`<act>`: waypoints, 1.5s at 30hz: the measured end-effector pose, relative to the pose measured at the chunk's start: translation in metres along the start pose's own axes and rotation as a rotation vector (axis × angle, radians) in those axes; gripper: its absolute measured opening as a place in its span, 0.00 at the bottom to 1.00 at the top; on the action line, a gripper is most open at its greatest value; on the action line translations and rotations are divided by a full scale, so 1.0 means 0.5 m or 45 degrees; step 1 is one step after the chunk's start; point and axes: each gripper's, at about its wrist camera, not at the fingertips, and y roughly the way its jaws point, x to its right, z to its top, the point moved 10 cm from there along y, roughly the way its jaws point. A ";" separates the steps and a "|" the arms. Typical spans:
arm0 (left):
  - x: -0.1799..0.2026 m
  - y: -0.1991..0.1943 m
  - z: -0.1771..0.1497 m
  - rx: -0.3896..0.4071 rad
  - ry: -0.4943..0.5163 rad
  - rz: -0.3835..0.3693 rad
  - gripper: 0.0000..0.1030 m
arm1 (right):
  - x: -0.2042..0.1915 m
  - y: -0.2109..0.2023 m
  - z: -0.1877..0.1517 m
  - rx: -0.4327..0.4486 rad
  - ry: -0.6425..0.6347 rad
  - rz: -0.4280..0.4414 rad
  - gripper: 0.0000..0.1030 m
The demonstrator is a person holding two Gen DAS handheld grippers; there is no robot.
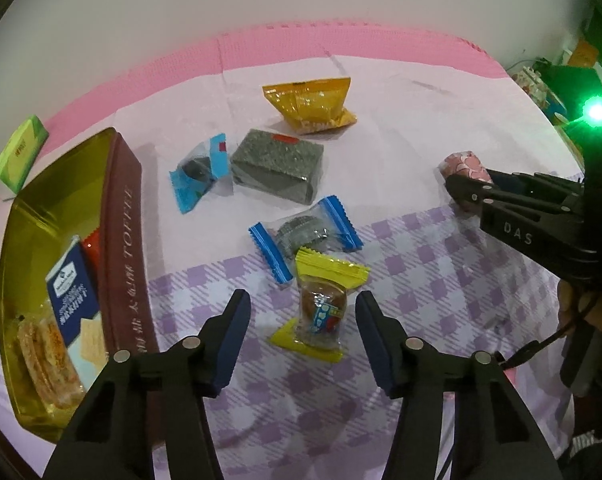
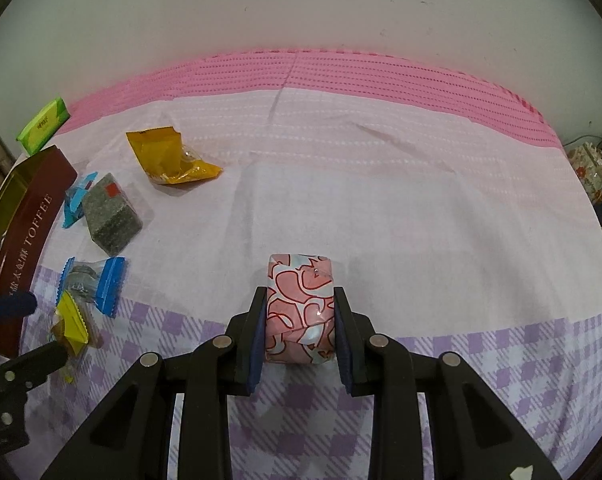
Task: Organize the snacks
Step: 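Grasp the yellow-wrapped candy with the left gripper while the right holds the pink candy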
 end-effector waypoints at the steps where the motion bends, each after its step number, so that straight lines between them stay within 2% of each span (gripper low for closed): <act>1: 0.000 0.004 0.000 -0.005 -0.001 -0.001 0.53 | 0.000 0.000 0.000 0.001 0.001 0.002 0.27; 6: 0.001 0.015 0.001 -0.008 -0.001 0.002 0.52 | 0.001 -0.001 -0.002 0.000 0.002 0.003 0.27; 13: 0.010 0.039 0.002 -0.033 0.000 -0.008 0.39 | 0.001 0.000 -0.001 -0.001 0.001 0.001 0.27; 22: 0.017 0.041 -0.002 -0.030 0.008 -0.021 0.28 | 0.001 0.001 -0.001 -0.002 0.000 0.002 0.27; 45: 0.009 -0.005 -0.006 0.000 0.011 -0.033 0.25 | 0.000 0.003 -0.001 -0.001 -0.005 -0.007 0.27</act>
